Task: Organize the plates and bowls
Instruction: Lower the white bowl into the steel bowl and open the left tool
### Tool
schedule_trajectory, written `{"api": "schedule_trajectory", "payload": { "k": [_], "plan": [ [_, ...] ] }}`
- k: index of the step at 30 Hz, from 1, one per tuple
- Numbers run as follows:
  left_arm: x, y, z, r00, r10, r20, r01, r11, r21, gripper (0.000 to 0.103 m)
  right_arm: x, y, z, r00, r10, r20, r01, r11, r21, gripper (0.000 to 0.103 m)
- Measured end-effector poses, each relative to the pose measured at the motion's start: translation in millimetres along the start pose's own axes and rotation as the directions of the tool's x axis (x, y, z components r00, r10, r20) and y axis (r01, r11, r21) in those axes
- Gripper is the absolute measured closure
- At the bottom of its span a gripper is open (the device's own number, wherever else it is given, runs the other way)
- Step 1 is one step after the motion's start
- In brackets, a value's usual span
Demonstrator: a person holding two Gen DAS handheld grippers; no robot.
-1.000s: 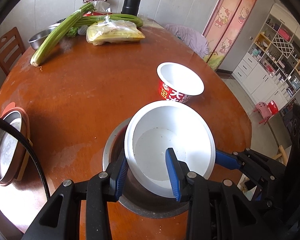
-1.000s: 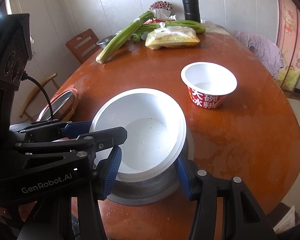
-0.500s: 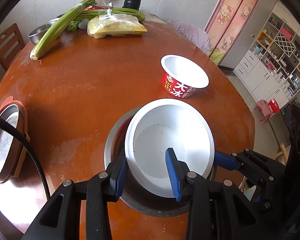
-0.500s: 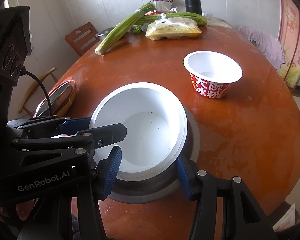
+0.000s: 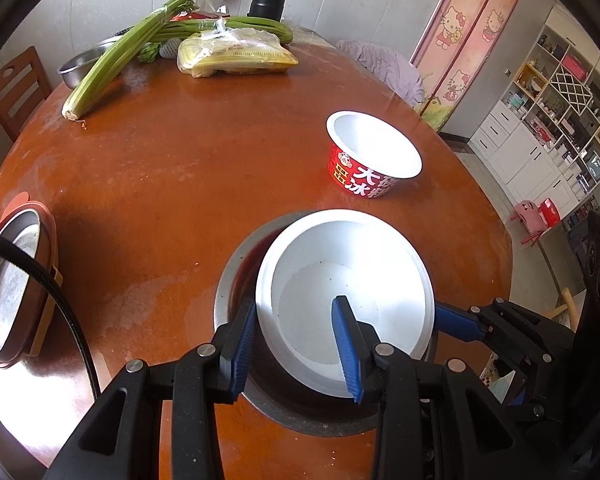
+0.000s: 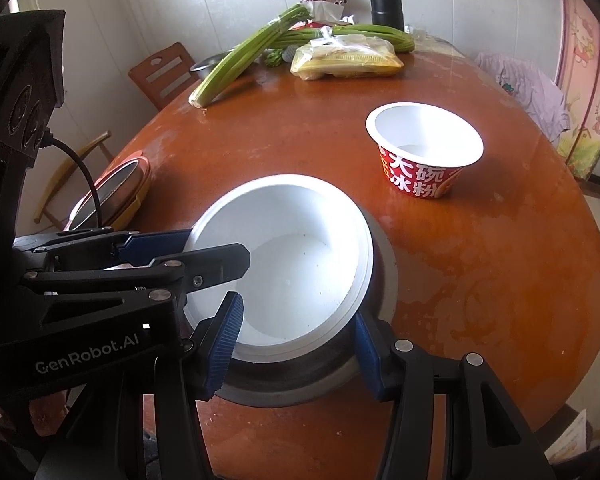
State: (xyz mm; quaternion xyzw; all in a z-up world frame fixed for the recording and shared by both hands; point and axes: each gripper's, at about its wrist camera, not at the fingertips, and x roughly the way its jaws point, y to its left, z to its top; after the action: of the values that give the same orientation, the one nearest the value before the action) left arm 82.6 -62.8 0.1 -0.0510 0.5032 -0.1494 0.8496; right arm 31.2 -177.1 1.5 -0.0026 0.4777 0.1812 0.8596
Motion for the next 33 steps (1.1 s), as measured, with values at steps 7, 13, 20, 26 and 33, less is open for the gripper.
{"api": "schedule_trajectory", "payload": {
  "k": [7,13,20,26,33],
  "plan": [
    [-3.3,1.1,0.5,1.000,0.003,0.012,-0.003,1.000,0.001,0.065,-3.6,-0.6,0.6,1.000,-0.008,0.010,0.008,1.000,0.000,0.047],
    [-8.3,3.3,1.3,1.000,0.001,0.030,-0.001,1.000,-0.012,0.065,-6.9,-1.9,0.3,1.000,-0.014,0.017,0.014,1.000,0.002,0.047],
    [-15.2,6.7,5.7,0.999,0.008,0.047,-0.007,1.000,-0.020,0.064,-12.1,-2.0,1.2,0.999,-0.024,0.033,0.024,1.000,-0.008,0.047],
    [-21.5,7.1,8.9,0.998,0.010,0.062,-0.009,1.000,-0.018,0.063,-14.6,-3.3,2.8,0.999,-0.027,0.035,0.028,1.000,-0.009,0.047],
    [-25.0,6.2,12.1,0.997,0.013,0.069,-0.013,1.000,-0.011,0.062,-19.4,-4.8,5.4,0.999,-0.028,0.046,0.028,1.000,-0.008,0.047]
  ]
}}
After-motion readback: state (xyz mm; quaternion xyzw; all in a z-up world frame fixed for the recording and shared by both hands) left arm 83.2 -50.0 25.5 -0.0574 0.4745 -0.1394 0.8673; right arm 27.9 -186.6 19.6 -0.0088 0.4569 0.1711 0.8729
